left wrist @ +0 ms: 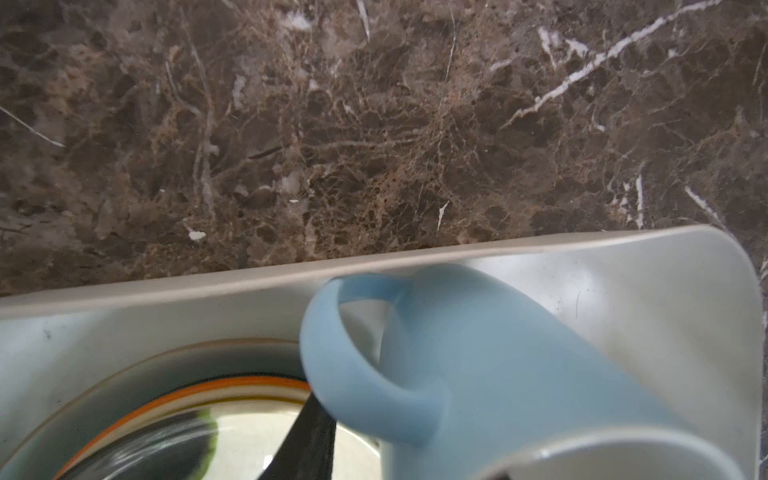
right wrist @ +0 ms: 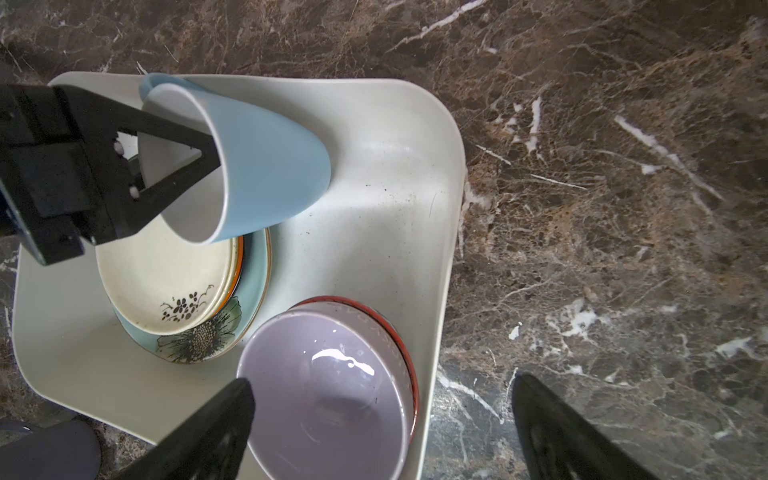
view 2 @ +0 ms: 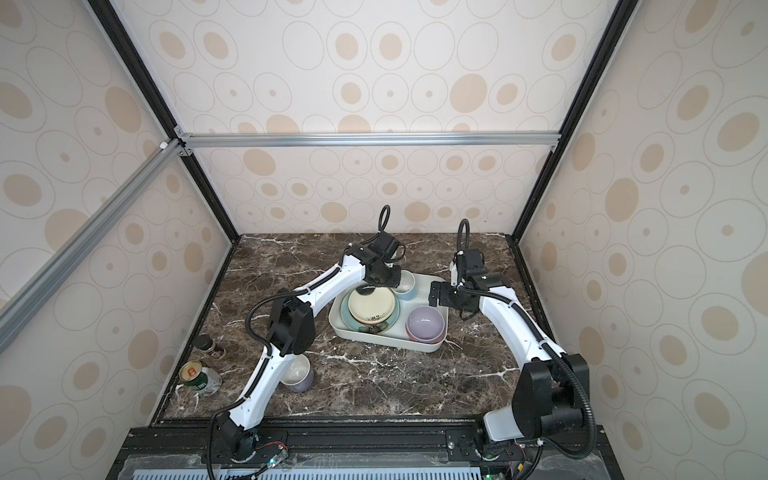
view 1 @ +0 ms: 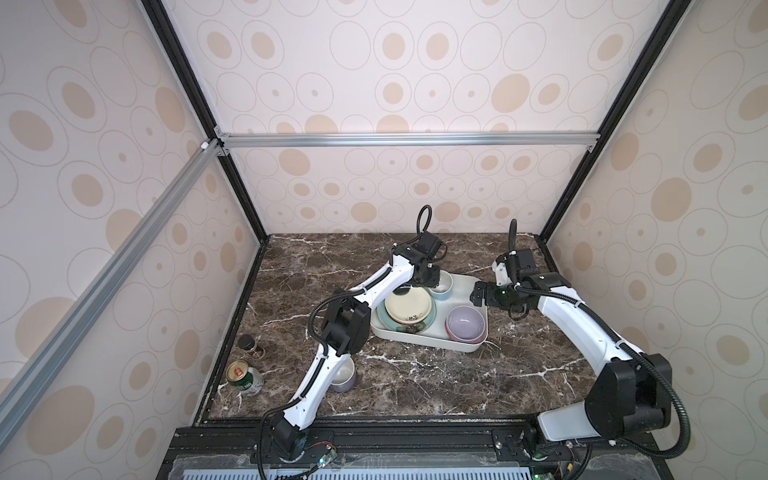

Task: Place the mixed dishes into the plastic bin
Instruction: 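Lower the light blue mug into the bin and open the left gripper, then withdraw the left gripper while the right gripper reaches toward the lavender mug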

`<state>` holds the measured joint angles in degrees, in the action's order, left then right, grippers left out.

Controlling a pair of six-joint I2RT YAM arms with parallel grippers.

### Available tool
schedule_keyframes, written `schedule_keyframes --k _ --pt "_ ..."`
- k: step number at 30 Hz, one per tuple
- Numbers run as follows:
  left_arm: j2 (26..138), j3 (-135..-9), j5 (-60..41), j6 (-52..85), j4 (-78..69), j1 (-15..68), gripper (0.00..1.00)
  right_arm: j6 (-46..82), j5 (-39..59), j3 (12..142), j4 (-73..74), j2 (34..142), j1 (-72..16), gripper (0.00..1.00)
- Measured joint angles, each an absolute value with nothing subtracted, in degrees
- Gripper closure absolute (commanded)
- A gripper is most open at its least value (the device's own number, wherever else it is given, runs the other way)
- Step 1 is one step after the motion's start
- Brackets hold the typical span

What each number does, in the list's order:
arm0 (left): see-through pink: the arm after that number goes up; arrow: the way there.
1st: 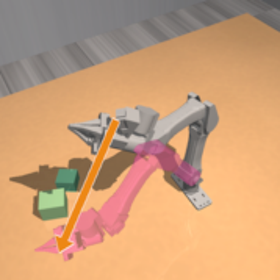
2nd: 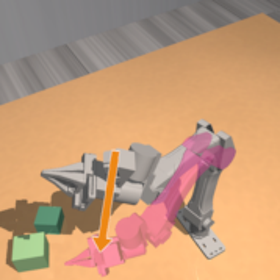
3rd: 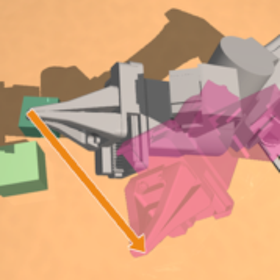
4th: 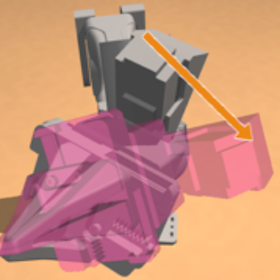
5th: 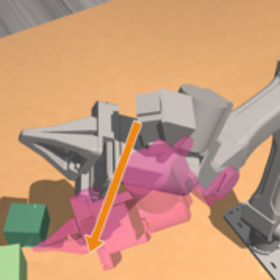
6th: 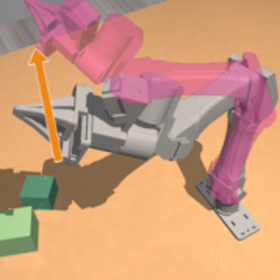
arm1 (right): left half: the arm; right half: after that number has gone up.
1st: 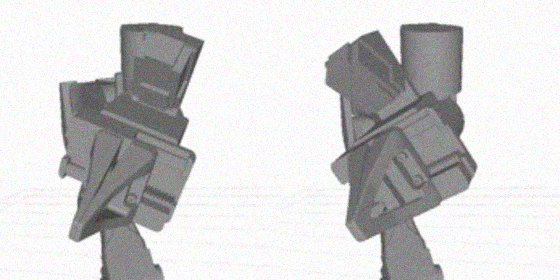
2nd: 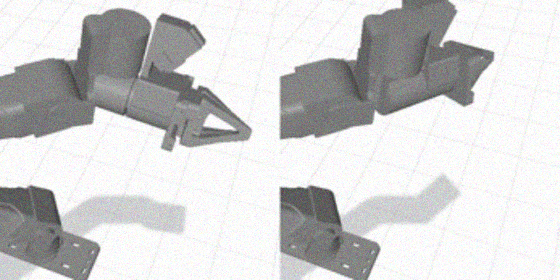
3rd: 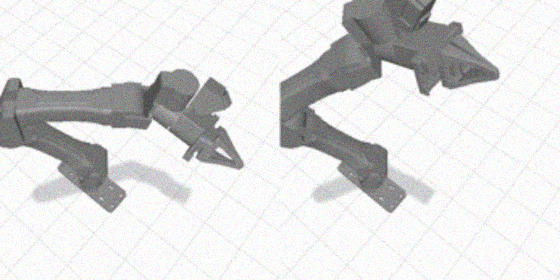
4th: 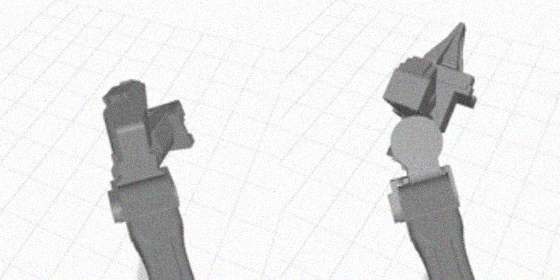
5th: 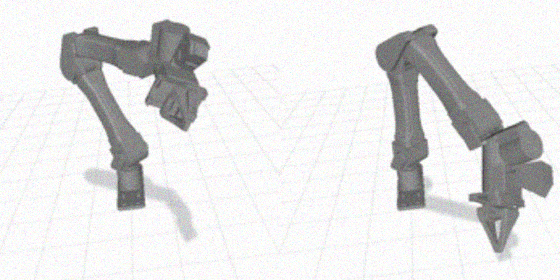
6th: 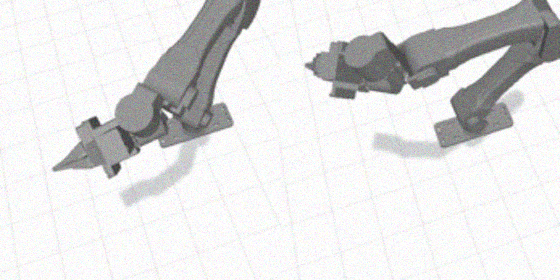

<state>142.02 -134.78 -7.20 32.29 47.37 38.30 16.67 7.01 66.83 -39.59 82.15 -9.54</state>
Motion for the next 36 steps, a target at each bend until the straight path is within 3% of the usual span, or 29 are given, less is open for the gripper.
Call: schedule_keyframes --k 7,23,32,36 --pt "142.02 -134.78 -7.25 32.45 45.45 38.26 0.61 16.67 7.33 66.83 -39.57 82.15 -9.30 0.00" --pt "141.08 -134.78 -7.84 32.47 44.16 38.28 0.43 16.64 7.57 66.94 -40.07 82.15 -9.26 0.00" --pt "133.21 -133.62 -6.04 29.67 41.98 38.13 0.35 16.43 7.75 68.64 -42.28 79.79 -9.28 0.00" --pt "125.84 -127.83 -4.56 28.18 39.07 37.47 0.34 16.47 7.35 71.18 -43.07 79.26 -10.66 0.08"
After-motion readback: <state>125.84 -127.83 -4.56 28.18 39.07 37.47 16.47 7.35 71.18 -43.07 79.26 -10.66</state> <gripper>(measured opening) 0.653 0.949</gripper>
